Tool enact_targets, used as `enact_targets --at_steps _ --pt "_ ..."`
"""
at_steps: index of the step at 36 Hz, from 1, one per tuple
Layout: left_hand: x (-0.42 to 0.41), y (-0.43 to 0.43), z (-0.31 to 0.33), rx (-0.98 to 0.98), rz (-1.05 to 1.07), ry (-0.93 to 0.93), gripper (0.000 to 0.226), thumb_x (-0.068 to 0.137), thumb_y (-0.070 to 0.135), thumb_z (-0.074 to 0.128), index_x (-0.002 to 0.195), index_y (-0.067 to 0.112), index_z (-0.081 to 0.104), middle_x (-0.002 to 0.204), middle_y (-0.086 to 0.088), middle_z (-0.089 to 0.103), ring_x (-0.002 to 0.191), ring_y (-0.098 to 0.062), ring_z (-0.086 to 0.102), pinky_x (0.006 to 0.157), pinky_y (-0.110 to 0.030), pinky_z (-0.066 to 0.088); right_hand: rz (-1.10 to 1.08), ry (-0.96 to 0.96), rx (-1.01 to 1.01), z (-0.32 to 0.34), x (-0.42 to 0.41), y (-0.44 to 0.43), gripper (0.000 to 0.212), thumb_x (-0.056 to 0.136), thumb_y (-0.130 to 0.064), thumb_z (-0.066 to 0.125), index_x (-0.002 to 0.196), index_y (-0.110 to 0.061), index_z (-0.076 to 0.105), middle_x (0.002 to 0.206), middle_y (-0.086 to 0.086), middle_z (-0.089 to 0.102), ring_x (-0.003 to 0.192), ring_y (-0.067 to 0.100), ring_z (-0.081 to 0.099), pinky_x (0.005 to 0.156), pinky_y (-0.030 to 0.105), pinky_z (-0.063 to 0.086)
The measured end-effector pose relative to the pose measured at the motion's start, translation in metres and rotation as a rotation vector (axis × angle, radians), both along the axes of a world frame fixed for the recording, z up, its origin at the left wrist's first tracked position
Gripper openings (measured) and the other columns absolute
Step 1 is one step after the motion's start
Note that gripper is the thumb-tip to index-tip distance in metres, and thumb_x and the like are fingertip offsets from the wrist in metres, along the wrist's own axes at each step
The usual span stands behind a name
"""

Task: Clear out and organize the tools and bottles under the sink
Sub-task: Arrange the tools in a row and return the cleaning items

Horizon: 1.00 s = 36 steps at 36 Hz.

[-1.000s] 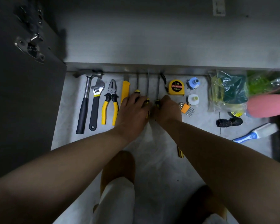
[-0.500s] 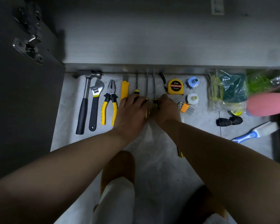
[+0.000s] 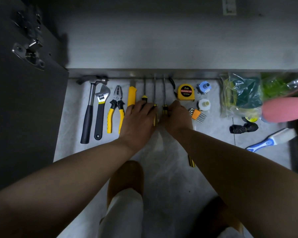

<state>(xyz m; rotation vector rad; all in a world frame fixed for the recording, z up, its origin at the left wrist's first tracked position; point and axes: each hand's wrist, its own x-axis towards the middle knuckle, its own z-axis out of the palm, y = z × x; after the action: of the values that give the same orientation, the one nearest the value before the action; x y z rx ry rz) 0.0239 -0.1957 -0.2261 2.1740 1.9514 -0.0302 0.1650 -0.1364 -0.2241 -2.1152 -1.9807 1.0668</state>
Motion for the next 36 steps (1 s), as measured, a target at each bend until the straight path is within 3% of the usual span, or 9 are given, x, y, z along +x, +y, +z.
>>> enact_targets --at_steps 6,13,18,21,25,30,36 --pt "0.001 0.000 0.003 -0.027 0.000 -0.018 0.059 0.088 0.039 0.066 0.142 0.019 0.055 0.146 0.001 0.052 0.142 -0.027 0.039 0.106 -0.041 0.033 -0.037 0.038 0.011 0.012 0.023 -0.015 0.011 0.094 -0.019 0.055 0.101 -0.013 0.049 0.094 0.006 0.059 0.082 0.023 0.054 0.063 0.029 0.037" --pt "0.017 -0.006 0.010 0.031 -0.028 -0.091 0.056 0.082 0.033 0.069 0.135 0.015 0.058 0.136 -0.006 0.054 0.133 -0.031 0.044 0.105 -0.043 0.036 -0.097 -0.137 0.010 0.022 0.090 -0.061 0.024 0.088 -0.030 0.060 0.104 -0.015 0.051 0.106 0.004 0.046 0.094 0.033 0.056 0.072 0.042 0.049" --pt "0.040 -0.013 0.014 0.022 -0.153 -0.163 0.044 0.088 0.023 0.060 0.131 0.016 0.061 0.138 -0.007 0.053 0.132 -0.032 0.046 0.105 -0.043 0.035 -0.098 -0.180 -0.156 0.019 0.127 -0.093 0.039 0.084 -0.048 0.067 0.102 -0.024 0.042 0.106 0.000 0.042 0.094 0.032 0.057 0.074 0.038 0.046" --pt "0.052 -0.017 0.016 0.024 -0.225 -0.228 0.036 0.089 0.015 0.057 0.124 0.014 0.066 0.129 -0.009 0.057 0.122 -0.033 0.052 0.097 -0.043 0.041 -0.096 -0.157 -0.182 0.016 0.132 -0.103 0.041 0.084 -0.054 0.067 0.101 -0.027 0.040 0.104 -0.001 0.046 0.088 0.026 0.056 0.073 0.037 0.046" --pt "0.067 -0.023 0.016 -0.095 -0.305 -0.311 0.038 0.092 0.015 0.057 0.129 0.017 0.064 0.115 -0.004 0.055 0.107 -0.025 0.054 0.089 -0.041 0.045 -0.071 -0.120 -0.201 0.013 0.128 -0.104 0.034 0.087 -0.045 0.067 0.102 -0.027 0.043 0.103 0.000 0.056 0.091 0.023 0.057 0.075 0.036 0.048" --pt "0.080 -0.044 0.011 -0.315 -0.335 -0.404 0.045 0.095 0.020 0.058 0.140 0.021 0.054 0.119 -0.003 0.054 0.102 -0.023 0.058 0.080 -0.041 0.051 -0.061 -0.093 -0.206 0.009 0.114 -0.102 0.028 0.089 -0.036 0.067 0.106 -0.023 0.048 0.106 0.003 0.061 0.096 0.025 0.062 0.083 0.040 0.054" --pt "0.080 -0.056 -0.001 -0.396 -0.309 -0.432 0.063 0.091 0.027 0.068 0.149 0.024 0.043 0.126 -0.001 0.047 0.105 -0.019 0.056 0.085 -0.035 0.053 -0.077 -0.022 -0.201 0.005 0.107 -0.101 0.025 0.090 -0.030 0.068 0.105 -0.017 0.053 0.101 0.004 0.063 0.092 0.024 0.062 0.084 0.042 0.055"
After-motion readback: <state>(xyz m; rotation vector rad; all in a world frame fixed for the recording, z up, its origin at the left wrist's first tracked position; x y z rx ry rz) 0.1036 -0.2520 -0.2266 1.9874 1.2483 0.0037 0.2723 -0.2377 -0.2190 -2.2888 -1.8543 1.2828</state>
